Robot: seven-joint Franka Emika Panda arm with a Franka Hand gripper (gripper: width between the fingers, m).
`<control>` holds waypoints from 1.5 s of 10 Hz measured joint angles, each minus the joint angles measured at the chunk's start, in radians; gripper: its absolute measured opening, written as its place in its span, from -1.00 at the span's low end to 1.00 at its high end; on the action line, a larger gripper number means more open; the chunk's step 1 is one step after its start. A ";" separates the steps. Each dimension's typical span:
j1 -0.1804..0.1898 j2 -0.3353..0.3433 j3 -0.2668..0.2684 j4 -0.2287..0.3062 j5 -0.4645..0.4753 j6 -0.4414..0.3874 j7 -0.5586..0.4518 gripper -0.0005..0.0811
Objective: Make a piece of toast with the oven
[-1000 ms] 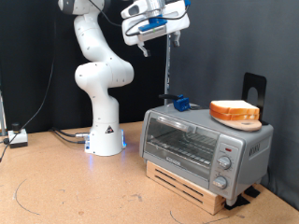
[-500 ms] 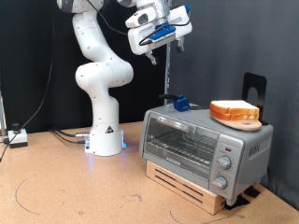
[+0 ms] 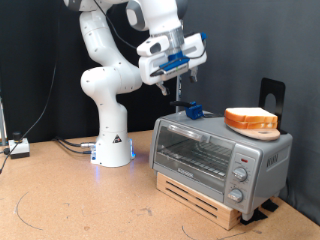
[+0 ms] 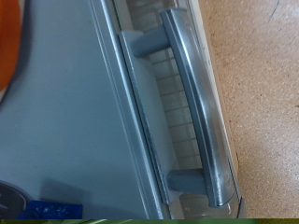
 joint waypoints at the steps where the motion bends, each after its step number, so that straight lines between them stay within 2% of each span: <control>1: 0.002 0.017 -0.008 -0.001 0.016 -0.003 -0.021 1.00; 4: 0.001 0.027 -0.010 -0.002 0.018 -0.006 -0.023 1.00; 5: 0.006 0.026 -0.014 -0.005 0.029 -0.006 -0.061 1.00; 7: 0.006 0.025 -0.016 -0.038 0.027 0.014 -0.123 1.00; 10: -0.003 0.021 -0.014 -0.107 -0.014 0.079 -0.126 1.00; 13: -0.002 0.021 -0.020 -0.117 -0.009 0.059 -0.168 1.00; 15: -0.009 0.026 -0.020 -0.152 -0.032 0.068 -0.170 1.00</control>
